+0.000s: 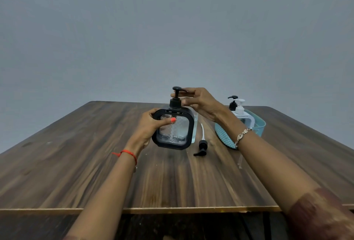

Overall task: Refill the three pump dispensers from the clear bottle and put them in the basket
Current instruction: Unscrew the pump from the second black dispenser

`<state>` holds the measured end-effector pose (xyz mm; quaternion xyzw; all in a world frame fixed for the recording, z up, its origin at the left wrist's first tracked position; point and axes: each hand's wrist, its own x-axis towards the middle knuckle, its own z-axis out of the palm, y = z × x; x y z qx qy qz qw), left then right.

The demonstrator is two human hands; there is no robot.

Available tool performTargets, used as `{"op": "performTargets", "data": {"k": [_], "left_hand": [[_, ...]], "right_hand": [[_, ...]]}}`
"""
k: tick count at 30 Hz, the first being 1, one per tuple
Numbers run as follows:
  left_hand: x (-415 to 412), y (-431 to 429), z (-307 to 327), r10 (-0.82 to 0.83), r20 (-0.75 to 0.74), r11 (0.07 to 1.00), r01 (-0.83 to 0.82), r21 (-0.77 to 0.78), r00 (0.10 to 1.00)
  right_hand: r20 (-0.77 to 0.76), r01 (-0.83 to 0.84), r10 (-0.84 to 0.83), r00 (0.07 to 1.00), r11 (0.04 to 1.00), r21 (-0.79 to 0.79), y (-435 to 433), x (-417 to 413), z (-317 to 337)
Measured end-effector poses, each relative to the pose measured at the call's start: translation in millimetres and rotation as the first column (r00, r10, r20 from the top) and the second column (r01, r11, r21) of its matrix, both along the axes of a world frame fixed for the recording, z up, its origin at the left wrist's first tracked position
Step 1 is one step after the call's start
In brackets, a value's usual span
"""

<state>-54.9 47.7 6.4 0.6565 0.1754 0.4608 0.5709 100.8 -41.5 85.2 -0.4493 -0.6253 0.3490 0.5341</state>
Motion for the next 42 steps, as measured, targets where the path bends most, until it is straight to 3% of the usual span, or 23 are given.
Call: {"op": "performTargets", "data": {"k": [2, 5, 7, 9, 12, 14, 17, 19, 24, 29, 31, 34, 37, 39, 42], "left_hand": [[1.4, -0.2, -0.2, 0.034, -0.016, 0.999, -0.034, 0.005, 0.999], [4.4, -1.7, -2.7, 0.059, -0.013, 0.998, -0.059, 0.029, 0.998], [5.5, -4.1, -3.5, 0.065, 0.002, 0.997, -0.065, 0.03, 0.998], [5.3, -6.0, -3.2, 0.066, 0.019, 0.998, -0.066, 0.016, 0.998], [4.3, -4.8, -1.8, 0.067, 0.029, 0.998, -0.067, -0.002, 0.997], [4.7, -4.5, -0.9, 0.066, 0.027, 0.998, -0.066, 0.001, 0.997], [5.7, -3.5, -1.3, 0.08, 0.03, 0.997, -0.08, 0.002, 0.996], [5.9, -2.6, -2.2, 0.09, 0.029, 0.996, -0.09, 0.002, 0.995], [4.5, 0.9, -6.6, 0.099, 0.02, 0.995, -0.099, -0.017, 0.995], [-5.4, 12.6, -15.4, 0.182, -0.022, 0.982, -0.182, -0.04, 0.983], [-11.0, 18.9, -17.2, 0.244, -0.023, 0.968, -0.245, -0.056, 0.97], [-21.0, 28.2, -16.9, 0.34, -0.021, 0.936, -0.341, -0.092, 0.94], [-30.1, 37.4, -14.5, 0.422, 0.016, 0.899, -0.416, -0.135, 0.907], [-33.7, 41.1, -12.0, 0.451, 0.034, 0.886, -0.443, -0.135, 0.892], [-35.4, 43.2, -8.7, 0.459, 0.042, 0.883, -0.451, -0.128, 0.887]], "right_hand": [[0.043, 0.124, -0.125, 0.991, 0.992, 0.028, 0.2, -4.3, -4.3], [0.253, 0.324, -0.34, 0.906, 0.94, 0.103, 2.4, -11.3, -7.8], [0.307, 0.381, -0.395, 0.866, 0.918, 0.107, 4.0, -12.7, -8.2], [0.201, 0.345, -0.345, 0.917, 0.938, 0.037, 3.0, -11.8, -5.7], [-0.076, 0.173, -0.179, 0.981, 0.982, -0.079, 1.7, -8.0, -2.8], [-0.106, 0.166, -0.175, 0.979, 0.982, -0.091, 3.2, -6.1, -4.7], [0.217, 0.362, -0.348, 0.912, 0.932, -0.026, 5.4, -6.9, -11.6], [0.314, 0.395, -0.389, 0.866, 0.918, 0.046, 7.2, -5.6, -14.9], [0.123, 0.324, -0.333, 0.935, 0.942, 0.089, 6.6, -3.7, -4.8], [-0.161, 0.423, -0.396, 0.904, 0.884, 0.201, 5.3, 5.1, 9.9], [-0.201, 0.444, -0.4, 0.894, 0.851, 0.28, 4.4, 8.4, 8.2], [0.043, 0.402, -0.463, 0.886, 0.809, 0.43, 1.9, 10.9, -14.4], [0.391, 0.244, -0.476, 0.788, 0.824, 0.512, -1.3, 11.8, -55.4], [0.642, 0.069, -0.38, 0.666, 0.888, 0.454, -1.8, 12.5, -82.9], [0.896, -0.047, -0.243, 0.372, 0.959, 0.28, 2.7, 13.2, -114.6]]}}
